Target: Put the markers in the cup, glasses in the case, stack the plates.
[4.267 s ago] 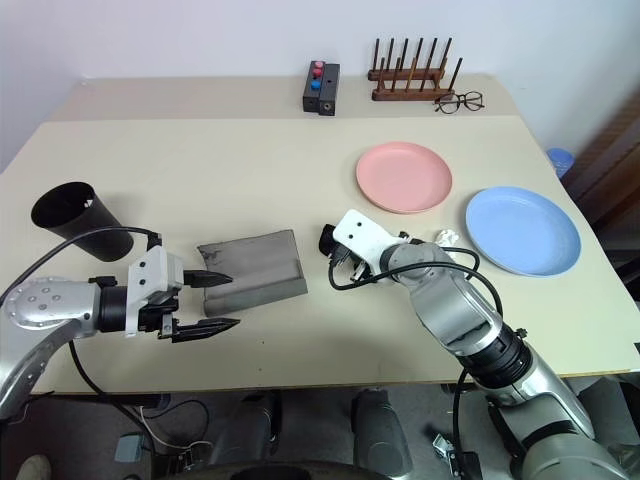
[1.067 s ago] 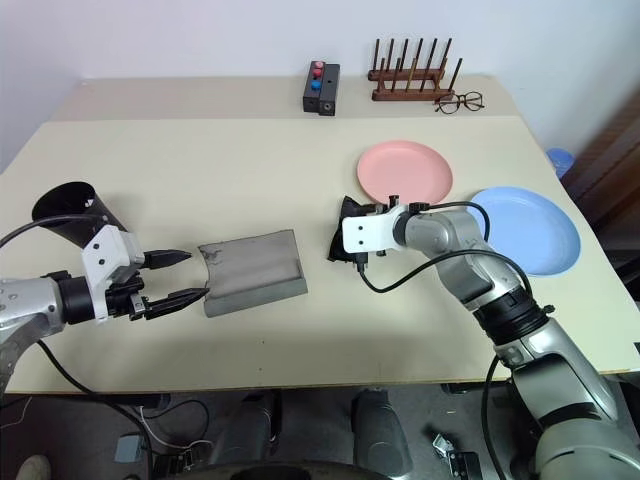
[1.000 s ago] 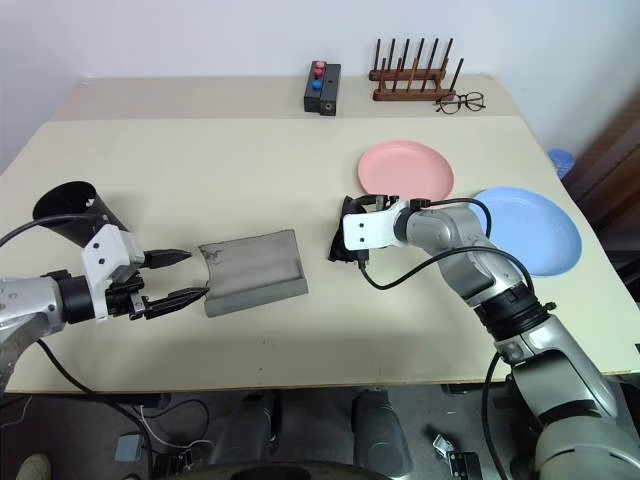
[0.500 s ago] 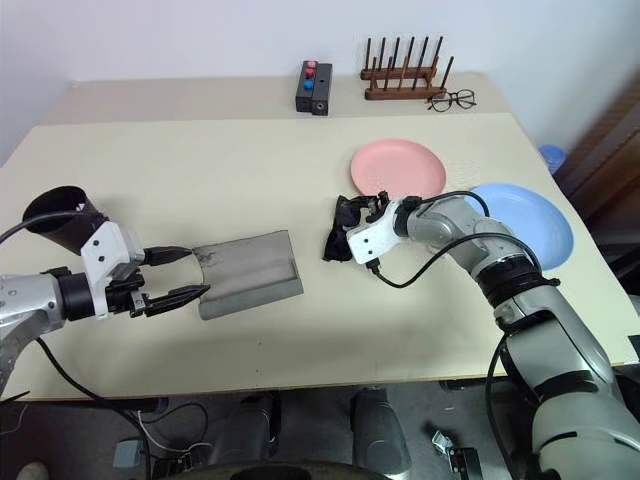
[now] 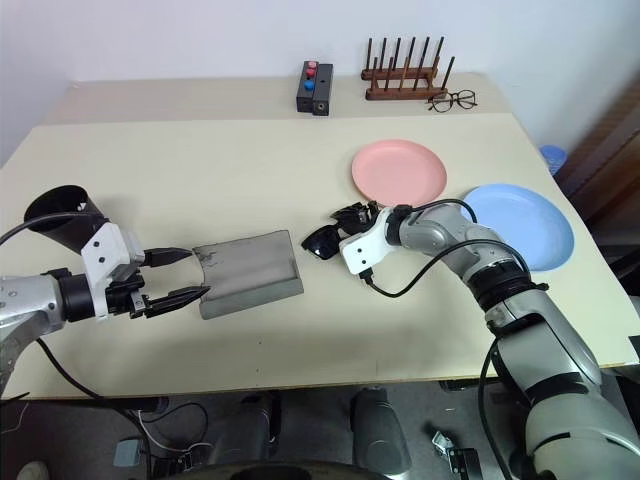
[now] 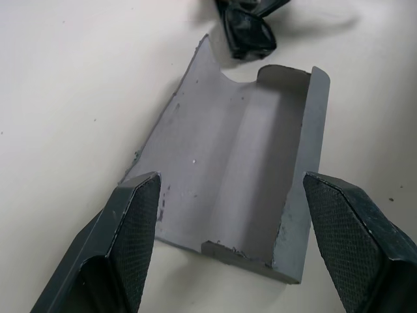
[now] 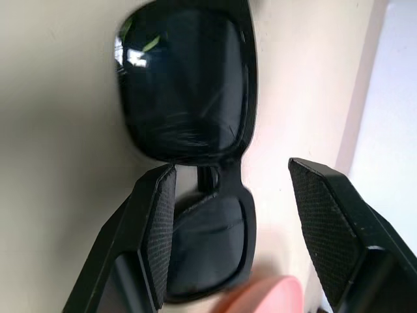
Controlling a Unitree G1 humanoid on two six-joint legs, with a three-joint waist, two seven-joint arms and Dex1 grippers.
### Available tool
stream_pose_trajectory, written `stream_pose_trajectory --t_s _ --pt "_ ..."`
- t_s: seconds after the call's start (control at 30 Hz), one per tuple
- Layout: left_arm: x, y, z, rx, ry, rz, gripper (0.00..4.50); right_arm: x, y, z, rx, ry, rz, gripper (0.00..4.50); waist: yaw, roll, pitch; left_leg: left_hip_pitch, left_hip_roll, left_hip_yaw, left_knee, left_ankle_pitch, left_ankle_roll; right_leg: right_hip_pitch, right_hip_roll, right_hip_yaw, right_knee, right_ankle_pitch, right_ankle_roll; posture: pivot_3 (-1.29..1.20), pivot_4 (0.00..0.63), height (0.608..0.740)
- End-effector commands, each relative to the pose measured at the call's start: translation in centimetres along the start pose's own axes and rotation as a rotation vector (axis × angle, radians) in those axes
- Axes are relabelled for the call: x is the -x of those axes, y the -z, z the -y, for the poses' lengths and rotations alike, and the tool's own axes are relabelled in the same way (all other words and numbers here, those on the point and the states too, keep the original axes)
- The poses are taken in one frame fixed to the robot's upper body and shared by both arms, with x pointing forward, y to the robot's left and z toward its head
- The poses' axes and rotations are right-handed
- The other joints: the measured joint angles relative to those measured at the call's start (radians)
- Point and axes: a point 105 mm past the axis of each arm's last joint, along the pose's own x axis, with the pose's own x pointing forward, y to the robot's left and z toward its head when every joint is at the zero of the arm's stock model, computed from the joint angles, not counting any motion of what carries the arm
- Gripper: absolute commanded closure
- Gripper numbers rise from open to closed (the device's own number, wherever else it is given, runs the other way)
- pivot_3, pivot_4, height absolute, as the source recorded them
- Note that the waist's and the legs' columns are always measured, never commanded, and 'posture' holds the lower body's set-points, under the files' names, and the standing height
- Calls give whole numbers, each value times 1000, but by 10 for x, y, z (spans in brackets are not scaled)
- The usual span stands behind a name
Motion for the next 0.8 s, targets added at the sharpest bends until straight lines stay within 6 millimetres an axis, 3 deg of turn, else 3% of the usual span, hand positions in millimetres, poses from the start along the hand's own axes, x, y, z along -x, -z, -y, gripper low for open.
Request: stream_pose_trajectory --t_s 0.03,0.33,0.57,0.8 --pt "0 -5 0 -30 1 5 930 0 -10 18 -17 73 33 1731 0 0 0 0 0 0 0 0 0 0 0 0 0 0 0 0 150 740" --pt "0 -4 0 -32 0 1 930 0 6 15 -88 6 -75 1731 0 0 0 1 0 0 1 0 0 0 0 0 3 -1 -2 0 150 740" --pt "0 -1 2 -29 0 -2 930 2 -5 15 -220 -51 -65 1731 0 0 0 2 0 0 1 1 0 -1 0 0 8 -1 -1 0 150 740" --pt "0 2 1 -30 12 -2 930 4 -7 30 -283 -174 -33 1731 -1 1 0 2 0 0 1 2 1 -2 0 0 11 -2 -2 0 150 740"
